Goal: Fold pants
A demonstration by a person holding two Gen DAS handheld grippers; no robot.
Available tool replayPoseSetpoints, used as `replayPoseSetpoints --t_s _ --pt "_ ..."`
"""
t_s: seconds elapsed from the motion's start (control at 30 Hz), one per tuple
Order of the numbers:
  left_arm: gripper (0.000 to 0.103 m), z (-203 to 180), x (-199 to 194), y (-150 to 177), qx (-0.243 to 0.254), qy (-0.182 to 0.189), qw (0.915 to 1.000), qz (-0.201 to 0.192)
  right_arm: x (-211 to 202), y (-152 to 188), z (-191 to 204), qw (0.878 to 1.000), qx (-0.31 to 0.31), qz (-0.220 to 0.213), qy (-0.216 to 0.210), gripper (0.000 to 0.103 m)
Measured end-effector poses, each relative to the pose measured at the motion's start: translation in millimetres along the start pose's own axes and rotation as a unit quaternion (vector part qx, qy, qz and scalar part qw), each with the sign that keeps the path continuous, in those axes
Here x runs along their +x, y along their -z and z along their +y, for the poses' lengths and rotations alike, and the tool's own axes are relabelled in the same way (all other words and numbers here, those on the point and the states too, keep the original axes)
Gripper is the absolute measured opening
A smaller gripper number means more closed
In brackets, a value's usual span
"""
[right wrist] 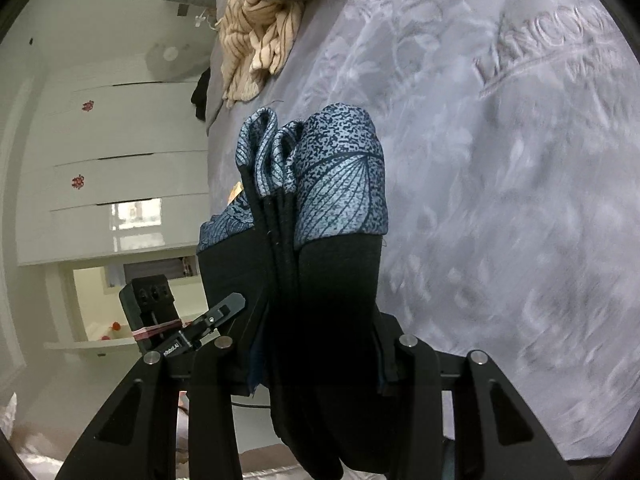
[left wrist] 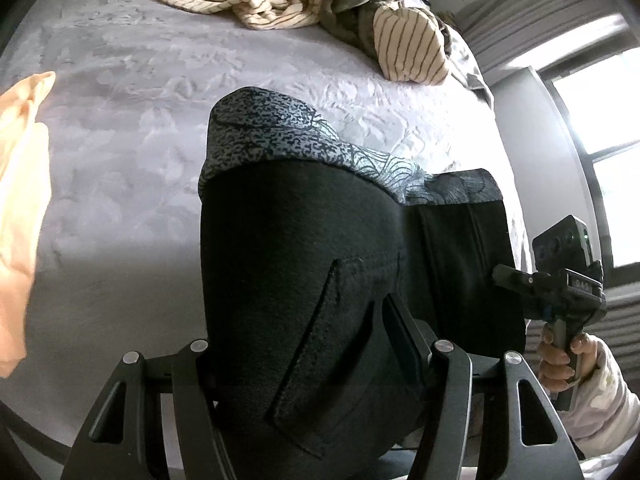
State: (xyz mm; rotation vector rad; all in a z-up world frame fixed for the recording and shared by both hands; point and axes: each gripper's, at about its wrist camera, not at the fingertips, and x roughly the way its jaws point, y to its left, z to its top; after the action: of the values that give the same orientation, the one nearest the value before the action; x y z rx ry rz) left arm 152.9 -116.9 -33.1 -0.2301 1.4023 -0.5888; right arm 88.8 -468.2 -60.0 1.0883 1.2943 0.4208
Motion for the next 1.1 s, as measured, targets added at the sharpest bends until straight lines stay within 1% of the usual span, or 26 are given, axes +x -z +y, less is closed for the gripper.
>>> replayPoseSetpoints --t_s 0.07,0.2,0.33,0.5,0.57,0.67,0.77,0.9,0.93,1.0,1.07,1.1 --pt "0.064 15 -7 5 0.002 -0.006 1.0 0.003 10 11 2 1.0 0.008 -0.004 -0.001 0.044" --pt "0.064 47 -19 15 -0.004 -0.021 0.9998 0.003 44 37 7 1.0 0.022 -0.005 0.001 0.044" --pt "0.064 72 -16 20 -0.014 -0.038 0.9992 -0.004 71 52 11 1.0 0.028 0.001 0.006 0.044" --pt "0.064 99 -1 25 -0.038 -0.038 0.9986 -0.005 98 56 10 0.999 0.023 0.006 0.03 0.044" --pt "0.064 105 6 27 -0.037 -0.041 0.9985 -0.003 105 54 7 0.999 0.023 0.006 0.04 0.044" --pt "0.064 111 16 30 -0.029 -0.047 0.9985 -0.001 112 50 4 0.998 0.007 0.004 0.06 0.044" --pt "0.064 118 21 29 -0.026 -0.042 0.9988 0.001 120 46 -6 0.997 0.005 0.005 0.077 0.046" --pt "0.075 122 24 28 -0.019 -0.049 0.9986 0.002 120 50 -21 0.997 0.018 -0.002 0.08 0.051" --pt "0.079 122 24 28 -0.019 -0.055 0.9983 0.004 120 50 -23 0.996 0.022 -0.003 0.081 0.052" --pt "0.082 122 24 28 -0.02 -0.069 0.9974 0.008 117 54 -23 0.996 0.022 -0.002 0.089 0.054" --pt "0.082 118 20 30 -0.018 -0.087 0.996 0.011 117 54 -16 0.994 0.017 0.002 0.111 0.059" --pt "0.082 116 17 31 -0.014 -0.1 0.9949 0.01 116 54 -11 0.991 0.013 0.006 0.13 0.062"
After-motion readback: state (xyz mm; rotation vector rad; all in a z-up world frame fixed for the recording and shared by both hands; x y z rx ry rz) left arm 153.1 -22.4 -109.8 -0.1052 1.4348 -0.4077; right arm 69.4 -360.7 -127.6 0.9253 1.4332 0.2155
